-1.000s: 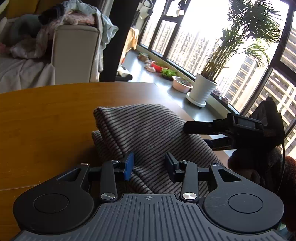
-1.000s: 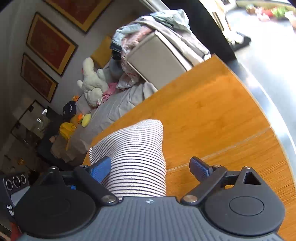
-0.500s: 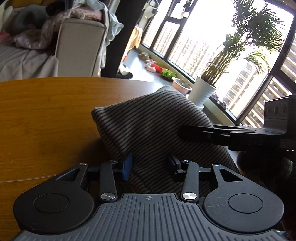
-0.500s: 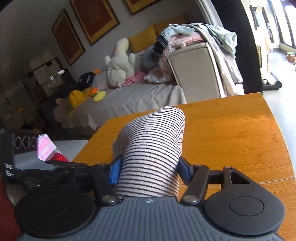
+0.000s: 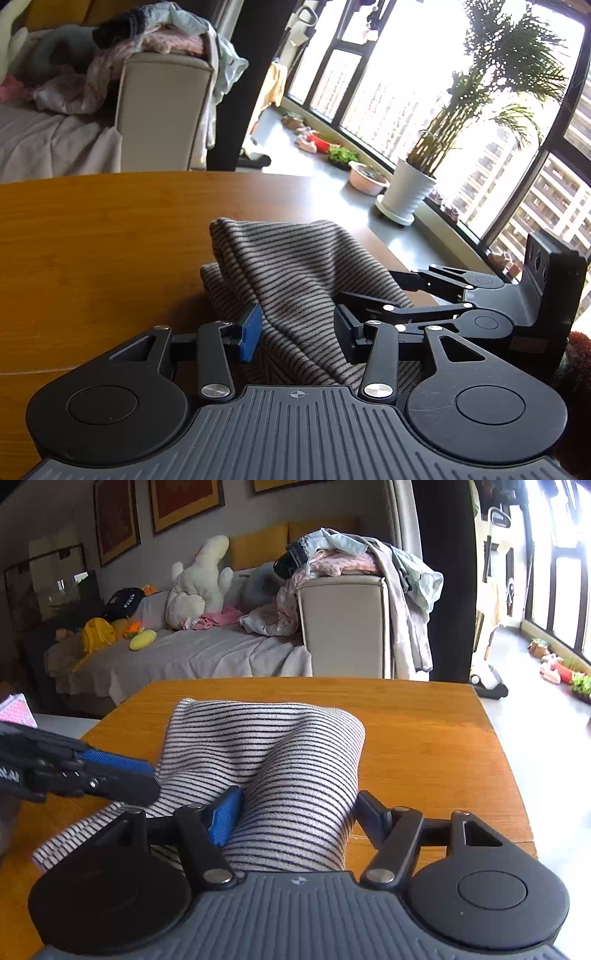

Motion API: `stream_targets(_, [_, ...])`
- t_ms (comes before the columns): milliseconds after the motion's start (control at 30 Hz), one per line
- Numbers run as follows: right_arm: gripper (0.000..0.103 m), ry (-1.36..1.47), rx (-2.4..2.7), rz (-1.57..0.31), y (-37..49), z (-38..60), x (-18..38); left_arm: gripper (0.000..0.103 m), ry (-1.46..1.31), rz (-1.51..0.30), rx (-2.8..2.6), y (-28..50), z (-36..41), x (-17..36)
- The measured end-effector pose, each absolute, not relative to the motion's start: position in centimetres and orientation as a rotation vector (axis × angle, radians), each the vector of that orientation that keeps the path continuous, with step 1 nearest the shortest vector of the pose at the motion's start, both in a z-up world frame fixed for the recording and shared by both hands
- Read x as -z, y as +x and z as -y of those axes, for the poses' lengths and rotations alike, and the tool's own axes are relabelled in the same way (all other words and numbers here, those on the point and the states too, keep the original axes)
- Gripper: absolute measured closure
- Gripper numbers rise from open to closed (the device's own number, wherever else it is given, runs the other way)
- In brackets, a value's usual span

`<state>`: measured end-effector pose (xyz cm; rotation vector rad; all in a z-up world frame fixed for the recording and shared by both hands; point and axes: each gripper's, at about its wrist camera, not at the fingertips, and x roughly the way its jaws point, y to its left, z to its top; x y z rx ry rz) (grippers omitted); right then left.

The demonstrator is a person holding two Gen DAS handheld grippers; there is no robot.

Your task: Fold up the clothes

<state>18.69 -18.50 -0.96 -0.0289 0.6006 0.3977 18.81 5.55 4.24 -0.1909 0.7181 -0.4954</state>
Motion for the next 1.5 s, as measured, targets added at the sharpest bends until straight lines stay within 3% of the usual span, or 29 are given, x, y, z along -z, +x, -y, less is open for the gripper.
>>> stream_targets(300, [0.033,0.047,-0.407,-0.597,17.7,19.8,0.0,0.056,-0.155,-0.732,0.513,19.5,-3.6,-4.2])
stream_targets(500, [0.018,0.241,-0.477,-0.67,15.2,24.1,0.0,0.054,-0.175,-0.76,0.489,20.1,-4.6,-2.5])
stream_targets(633, [0.018,0.363,-0.542,-0.783,13.9,24.6,2.4,0.04,-0.201,-0.789,0.475,20.6,-5.1,-1.6])
stream_targets(667, [0.02,0.382,-0.553,-0.796,13.6,24.3,2.7,0.04,-0.237,-0.803,0.477,20.8,-5.5,-1.2])
stream_targets(800, [0.05,0.309,-0.599,-0.69,12.2,23.3,-0.3,0.04,-0.274,-0.803,0.452,20.8,-6.4,-1.3])
stream_targets(900, [0.051,0.219,-0.611,-0.653,11.9,22.8,-2.0,0.04,-0.269,-0.795,0.436,20.6,-6.8,-1.8])
stream_targets(1067, [0.05,0.042,-0.514,-0.728,11.4,20.9,1.0,0.035,-0.3,-0.782,0.385,19.6,-7.6,-3.2])
stream_targets(1133, [0.05,0.01,-0.505,-0.705,10.9,20.6,0.9,0.025,-0.326,-0.769,0.381,19.2,-7.7,-4.0])
stream_targets(1300, [0.049,-0.148,-0.482,-0.656,10.0,18.8,0.3,0.018,-0.277,-0.789,0.44,18.7,-5.6,-4.4])
stream_targets(1333, [0.047,-0.167,-0.478,-0.643,9.8,18.7,-0.1,0.018,-0.267,-0.807,0.437,18.8,-5.2,-3.9])
stream_targets(1433, [0.028,-0.17,-0.466,-0.596,9.6,19.2,-1.4,0.023,-0.233,-0.849,0.42,19.1,-4.6,-2.5])
stream_targets(1500, [0.0,-0.1,-0.481,-0.561,9.7,20.2,-2.7,0.023,-0.23,-0.858,0.421,19.0,-4.6,-1.8])
